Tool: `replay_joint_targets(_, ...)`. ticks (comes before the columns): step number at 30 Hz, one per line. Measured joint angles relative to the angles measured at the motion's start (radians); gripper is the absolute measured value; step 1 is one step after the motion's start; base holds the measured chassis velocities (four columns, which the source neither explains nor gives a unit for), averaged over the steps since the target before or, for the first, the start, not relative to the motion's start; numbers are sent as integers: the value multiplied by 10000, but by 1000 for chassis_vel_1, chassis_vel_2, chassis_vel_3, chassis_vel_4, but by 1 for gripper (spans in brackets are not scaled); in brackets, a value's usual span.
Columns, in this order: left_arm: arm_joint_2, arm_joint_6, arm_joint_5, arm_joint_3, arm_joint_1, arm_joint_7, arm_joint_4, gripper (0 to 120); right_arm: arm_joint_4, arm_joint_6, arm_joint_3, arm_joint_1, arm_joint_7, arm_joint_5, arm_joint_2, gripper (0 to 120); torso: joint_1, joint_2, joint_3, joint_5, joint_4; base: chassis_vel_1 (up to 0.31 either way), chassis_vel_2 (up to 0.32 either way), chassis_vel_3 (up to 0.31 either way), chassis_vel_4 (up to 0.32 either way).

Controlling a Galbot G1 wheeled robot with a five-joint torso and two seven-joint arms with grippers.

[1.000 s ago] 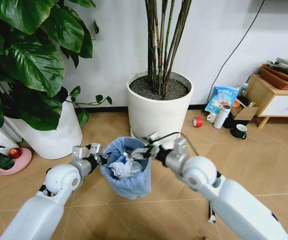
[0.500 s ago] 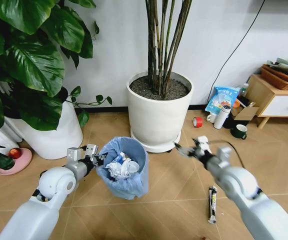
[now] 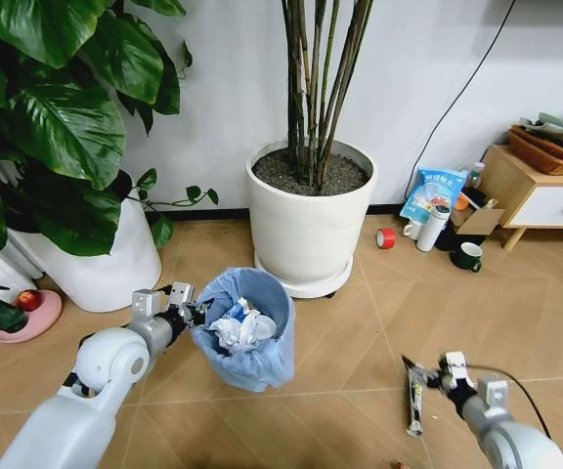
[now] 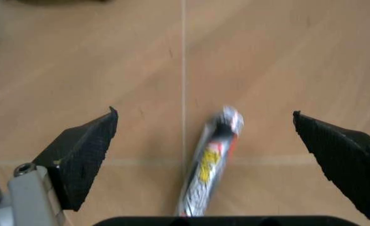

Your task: Pick up the trash bin and place the garbage on the floor into it.

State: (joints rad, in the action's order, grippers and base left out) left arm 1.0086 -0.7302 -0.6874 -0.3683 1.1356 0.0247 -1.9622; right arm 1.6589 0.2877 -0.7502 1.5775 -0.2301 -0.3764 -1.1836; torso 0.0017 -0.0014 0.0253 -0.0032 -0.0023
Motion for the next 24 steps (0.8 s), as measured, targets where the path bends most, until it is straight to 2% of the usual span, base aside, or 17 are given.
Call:
replay_joint_targets(5,30,12,52,95,9,4,0,0,-665,145,107,-285,307,-142,-226,100,0,0,0,3,-1,0,0,0,0)
replay_joint_targets(9,15,16,64,151,16,27,-30,0,-1715,425,409,-900,617,-419,-518,100,1,0,1,3,2,0,0,0,0)
replay_joint_targets(17,-101,16,32,150,23,39,-39,0,-2593,378,670,-1427,648,-308,-768,99,1,-1,1,1,1,0,0,0,0)
replay_joint_targets(20,-105,15,29,155,17,44,-39,0,-2771,255,740,-1575,668,-220,-819,94,1,0,1,2,2,0,0,0,0)
replay_joint_targets(22,-104,14,25,163,-8,45,-15,0,-2882,246,810,-1667,687,-188,-854,84,1,-1,1,0,1,0,0,0,0)
replay_joint_targets(24,-103,12,20,163,-19,45,-4,0,-2916,243,833,-1695,688,-165,-870,80,1,-1,1,2,1,0,0,0,0)
